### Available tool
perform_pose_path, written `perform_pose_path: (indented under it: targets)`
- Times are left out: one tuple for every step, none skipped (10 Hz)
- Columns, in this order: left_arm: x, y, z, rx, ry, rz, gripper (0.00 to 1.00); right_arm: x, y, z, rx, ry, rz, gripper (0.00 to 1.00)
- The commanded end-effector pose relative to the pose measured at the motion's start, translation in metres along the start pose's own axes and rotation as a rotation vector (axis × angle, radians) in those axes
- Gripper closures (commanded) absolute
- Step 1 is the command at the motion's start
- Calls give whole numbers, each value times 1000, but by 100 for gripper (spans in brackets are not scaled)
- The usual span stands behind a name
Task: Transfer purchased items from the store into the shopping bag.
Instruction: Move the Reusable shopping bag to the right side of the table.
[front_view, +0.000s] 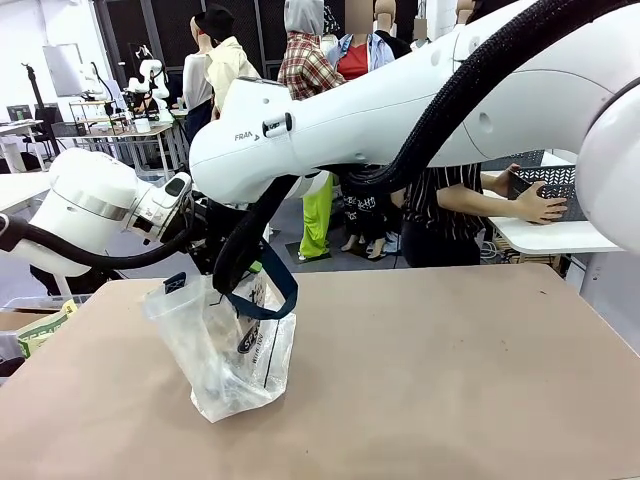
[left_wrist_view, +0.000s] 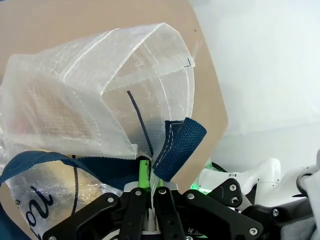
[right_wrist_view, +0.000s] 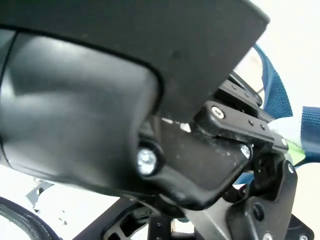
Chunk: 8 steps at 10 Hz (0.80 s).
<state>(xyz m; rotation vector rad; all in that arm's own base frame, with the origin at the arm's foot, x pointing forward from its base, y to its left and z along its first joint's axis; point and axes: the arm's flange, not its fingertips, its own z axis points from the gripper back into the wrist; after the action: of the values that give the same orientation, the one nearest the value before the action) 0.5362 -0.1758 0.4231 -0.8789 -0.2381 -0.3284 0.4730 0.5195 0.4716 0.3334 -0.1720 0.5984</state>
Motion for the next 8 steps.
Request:
perform_pose_path:
  targets:
    - [0, -5, -5, 8, 22, 20, 100, 0, 1, 4, -14, -48, -19, 22]
    - [0, -5, -5, 7, 21, 21, 100, -4, -1, 8, -19, -52, -33, 2]
    - [-1, -5, -4, 6, 18, 23, 100, -11, -1, 15, -22, -53, -38, 0]
    - [-1, -3, -2, 3, 14, 26, 100, -21, -4, 25, -27, -49, -34, 0]
    - [-1, -2, 1, -2, 4, 30, 100, -32, -10, 40, -64, -73, -78, 0]
    - [-1, -1, 3, -10, -3, 39, 100, -43, -13, 54, -68, -101, -99, 0]
    - [-2, 1, 5, -7, -14, 48, 100, -53, -18, 68, -60, -124, -113, 0]
    - [-1, 2, 6, -10, -19, 42, 100, -65, -24, 80, -80, -142, -137, 0]
